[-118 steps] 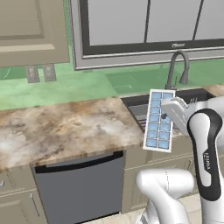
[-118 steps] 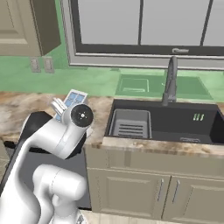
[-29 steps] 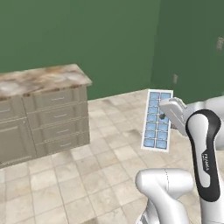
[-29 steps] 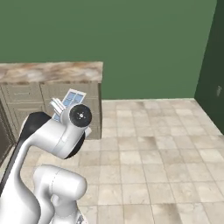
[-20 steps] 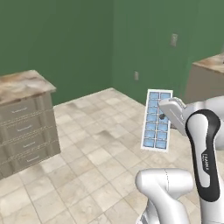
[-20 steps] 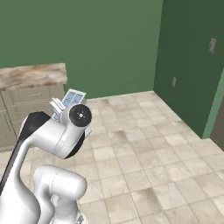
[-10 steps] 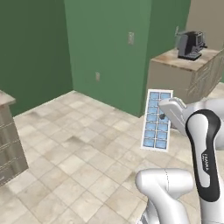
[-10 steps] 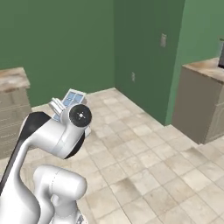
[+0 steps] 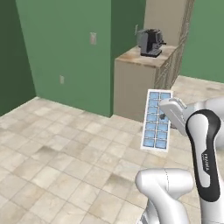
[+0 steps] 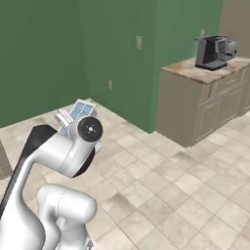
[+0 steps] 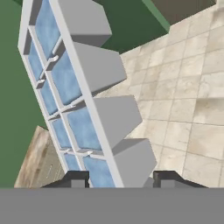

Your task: The ice cube tray has been filled with water. Take the tray and place it in the freezer to make ice. Close the freezer door after placing the tray.

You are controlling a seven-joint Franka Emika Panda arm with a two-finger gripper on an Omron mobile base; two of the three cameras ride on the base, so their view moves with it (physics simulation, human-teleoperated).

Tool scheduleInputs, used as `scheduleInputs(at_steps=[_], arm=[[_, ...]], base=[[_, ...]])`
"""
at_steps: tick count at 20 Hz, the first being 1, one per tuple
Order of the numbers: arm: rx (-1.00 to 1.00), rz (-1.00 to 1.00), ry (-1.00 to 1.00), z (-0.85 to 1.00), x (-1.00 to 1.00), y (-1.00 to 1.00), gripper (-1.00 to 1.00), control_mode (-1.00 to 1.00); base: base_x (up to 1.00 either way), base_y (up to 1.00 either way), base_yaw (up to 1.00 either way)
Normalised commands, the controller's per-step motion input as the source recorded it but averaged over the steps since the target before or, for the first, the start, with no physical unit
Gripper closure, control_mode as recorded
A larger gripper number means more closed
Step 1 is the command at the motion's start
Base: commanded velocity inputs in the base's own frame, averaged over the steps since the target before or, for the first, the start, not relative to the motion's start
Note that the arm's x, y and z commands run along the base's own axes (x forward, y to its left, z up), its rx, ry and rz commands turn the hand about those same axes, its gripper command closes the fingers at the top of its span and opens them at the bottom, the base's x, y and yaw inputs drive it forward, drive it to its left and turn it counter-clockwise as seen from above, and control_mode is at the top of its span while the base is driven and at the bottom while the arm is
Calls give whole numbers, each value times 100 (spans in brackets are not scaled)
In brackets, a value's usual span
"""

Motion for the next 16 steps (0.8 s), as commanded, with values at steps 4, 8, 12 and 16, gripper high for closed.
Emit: scheduleInputs(at_steps=[4,8,12,16], arm=[[0,0,0,0,0,0,100,100],[0,0,0,0,0,0,100,100],[0,0,0,0,0,0,100,100],[0,0,0,0,0,0,100,100]], base=[[0,-21,-45],[0,-20,-43],[0,-17,-42],[0,-11,-40]])
